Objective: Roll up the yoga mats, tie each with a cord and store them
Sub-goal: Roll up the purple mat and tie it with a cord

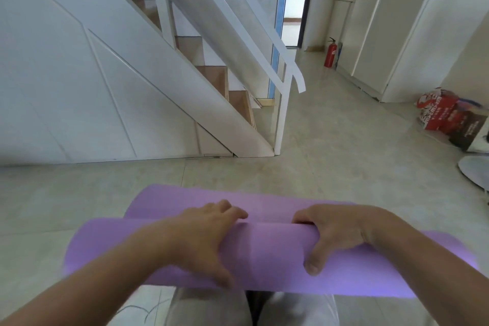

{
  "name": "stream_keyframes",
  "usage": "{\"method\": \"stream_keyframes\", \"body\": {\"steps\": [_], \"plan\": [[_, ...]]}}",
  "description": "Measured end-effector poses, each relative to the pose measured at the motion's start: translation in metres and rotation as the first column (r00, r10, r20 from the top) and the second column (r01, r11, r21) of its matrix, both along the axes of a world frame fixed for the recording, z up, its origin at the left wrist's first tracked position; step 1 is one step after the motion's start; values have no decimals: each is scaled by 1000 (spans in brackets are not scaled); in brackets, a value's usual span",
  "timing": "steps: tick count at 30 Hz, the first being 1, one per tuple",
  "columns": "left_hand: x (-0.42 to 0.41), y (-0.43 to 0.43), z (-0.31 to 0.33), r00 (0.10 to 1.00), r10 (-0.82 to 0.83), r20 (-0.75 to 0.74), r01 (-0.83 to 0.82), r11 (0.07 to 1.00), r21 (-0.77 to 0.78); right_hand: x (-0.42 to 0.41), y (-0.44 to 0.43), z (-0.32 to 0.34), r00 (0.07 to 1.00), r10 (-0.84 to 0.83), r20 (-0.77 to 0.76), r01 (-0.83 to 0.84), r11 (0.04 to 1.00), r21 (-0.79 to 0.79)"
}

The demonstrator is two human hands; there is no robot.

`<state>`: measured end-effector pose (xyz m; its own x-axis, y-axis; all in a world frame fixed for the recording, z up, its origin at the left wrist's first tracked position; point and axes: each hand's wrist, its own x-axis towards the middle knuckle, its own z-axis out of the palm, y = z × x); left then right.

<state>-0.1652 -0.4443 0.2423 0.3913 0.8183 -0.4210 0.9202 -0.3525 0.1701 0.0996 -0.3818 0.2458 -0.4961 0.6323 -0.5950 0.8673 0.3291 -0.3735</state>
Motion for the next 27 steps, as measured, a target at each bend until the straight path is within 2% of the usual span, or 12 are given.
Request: {"method": "stream_keyframes", "body": {"steps": [3, 4, 6, 9, 12, 14, 16, 18, 20, 23, 25, 27], "plan": [[16, -23, -28, 978, -74, -196, 120, 965, 232, -7, 5, -8, 1000, -3, -8, 3, 1000, -22], [19, -24, -37, 971, -64, -229, 132, 947, 294, -8, 4, -8, 1000, 18, -3, -18, 1000, 1], [17, -22, -48, 979, -22, -202, 101, 916, 388, -6, 0, -7, 999, 45, -23, -43, 997, 66], [10, -11, -41, 996, 16, -87, 15, 941, 339, 2, -14, -3, 998, 47, -48, -34, 969, 243], [5, 12, -23, 996, 69, 57, -77, 985, 157, -2, -27, -13, 981, 186, 64, -194, 863, 467], [4, 28, -14, 990, 107, 94, -109, 994, 19, -5, -26, -21, 980, 182, 80, -197, 839, 508], [4, 40, -7, 983, 142, 119, -135, 989, -65, -3, -18, -20, 989, 148, 27, -140, 838, 527], [7, 43, 1, 987, 121, 102, -117, 992, -48, 0, -8, -10, 995, 95, -42, -63, 871, 487], [9, 36, 2, 1000, 0, -29, 5, 988, 157, 4, 5, -3, 994, 37, -106, 8, 915, 403], [12, 21, -8, 980, -80, -180, 152, 891, 428, 6, 25, 4, 982, -35, -188, 83, 963, 258], [12, 17, -16, 988, -74, -134, 131, 866, 482, 4, 32, 6, 979, -47, -197, 81, 982, 169], [7, 18, -16, 997, -55, -56, 75, 885, 459, -2, 35, 10, 984, -37, -174, 53, 995, 88]]}}
